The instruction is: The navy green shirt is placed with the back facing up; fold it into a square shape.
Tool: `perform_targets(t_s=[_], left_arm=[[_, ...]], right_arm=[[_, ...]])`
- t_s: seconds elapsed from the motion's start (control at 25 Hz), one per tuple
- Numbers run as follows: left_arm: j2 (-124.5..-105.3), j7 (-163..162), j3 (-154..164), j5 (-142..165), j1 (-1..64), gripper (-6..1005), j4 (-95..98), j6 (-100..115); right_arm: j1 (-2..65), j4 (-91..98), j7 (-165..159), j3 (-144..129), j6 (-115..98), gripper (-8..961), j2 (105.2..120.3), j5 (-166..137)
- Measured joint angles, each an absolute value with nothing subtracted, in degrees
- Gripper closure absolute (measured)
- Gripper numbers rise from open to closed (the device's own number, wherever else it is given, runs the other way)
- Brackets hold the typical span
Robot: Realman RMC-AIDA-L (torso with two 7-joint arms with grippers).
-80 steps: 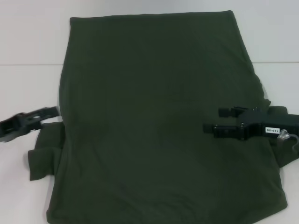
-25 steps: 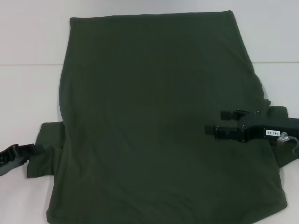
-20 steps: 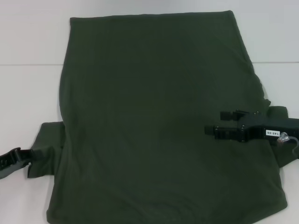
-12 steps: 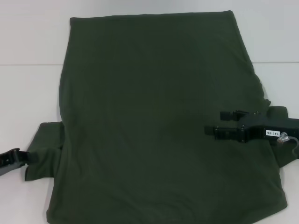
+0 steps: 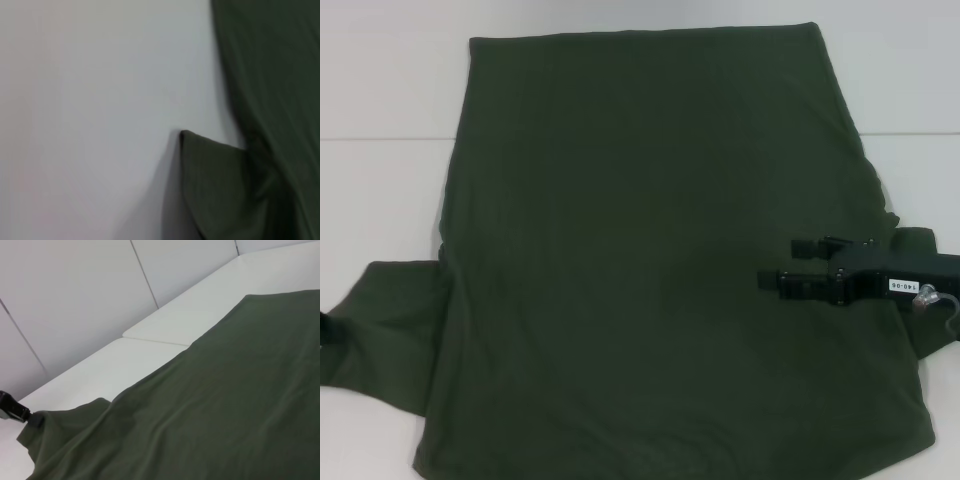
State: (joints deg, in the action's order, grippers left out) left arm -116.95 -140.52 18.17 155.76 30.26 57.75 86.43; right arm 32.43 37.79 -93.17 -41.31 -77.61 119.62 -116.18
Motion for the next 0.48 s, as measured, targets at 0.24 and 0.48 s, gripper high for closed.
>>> perform_targets(t_s=[0.24, 0.48], left_arm=[[-116.61, -143.91, 18.19, 159.56, 30.64, 983, 59.49, 86.86], [-116.69, -144.83, 17.88, 159.91, 30.07, 983, 60.0, 87.42]], right_arm=[[32.43, 37.79, -93.16, -41.31, -77.39, 6, 119.62, -116.28], [32.44, 37.79, -93.16, -41.31, -77.18, 6, 119.6, -116.27]])
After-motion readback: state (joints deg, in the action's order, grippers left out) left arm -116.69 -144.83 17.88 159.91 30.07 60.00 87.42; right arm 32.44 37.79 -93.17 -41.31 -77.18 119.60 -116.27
